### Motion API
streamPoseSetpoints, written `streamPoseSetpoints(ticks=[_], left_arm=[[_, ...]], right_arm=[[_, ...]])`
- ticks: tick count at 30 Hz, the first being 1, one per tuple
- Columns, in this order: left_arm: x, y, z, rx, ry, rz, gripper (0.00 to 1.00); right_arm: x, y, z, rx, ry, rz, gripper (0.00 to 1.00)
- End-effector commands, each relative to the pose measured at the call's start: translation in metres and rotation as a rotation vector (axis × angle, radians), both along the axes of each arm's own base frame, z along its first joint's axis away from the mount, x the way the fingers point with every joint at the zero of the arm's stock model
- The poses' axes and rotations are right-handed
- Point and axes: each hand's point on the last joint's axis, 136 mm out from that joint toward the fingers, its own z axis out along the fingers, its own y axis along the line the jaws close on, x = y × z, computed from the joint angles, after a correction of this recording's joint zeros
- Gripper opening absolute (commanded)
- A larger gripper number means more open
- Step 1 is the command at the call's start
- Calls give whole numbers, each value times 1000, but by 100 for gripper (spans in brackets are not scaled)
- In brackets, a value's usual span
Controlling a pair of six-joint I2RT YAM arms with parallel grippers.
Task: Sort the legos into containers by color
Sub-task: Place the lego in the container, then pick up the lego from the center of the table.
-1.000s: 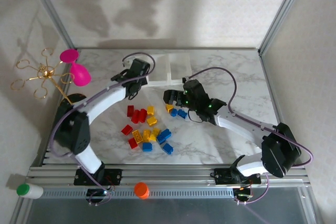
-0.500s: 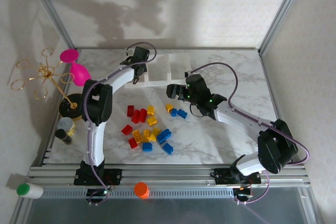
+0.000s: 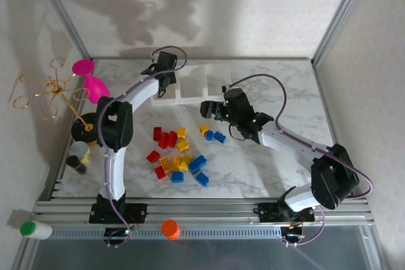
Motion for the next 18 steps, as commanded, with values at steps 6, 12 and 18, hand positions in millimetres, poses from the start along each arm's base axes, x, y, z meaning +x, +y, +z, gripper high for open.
streamPoseSetpoints(ticks=[6,12,18], left_arm=[[-86,-9,57,-223,-49,-48,58],[-152,-21,32,-267,14,-105,61],[-198,-38,1,-236,83,-152,62]], right_arm=[[-22,-4,-6,-11,50,65,99],[-37,-4,-26,6,104,101,99],[-55,10,-53,24,158,148,99]])
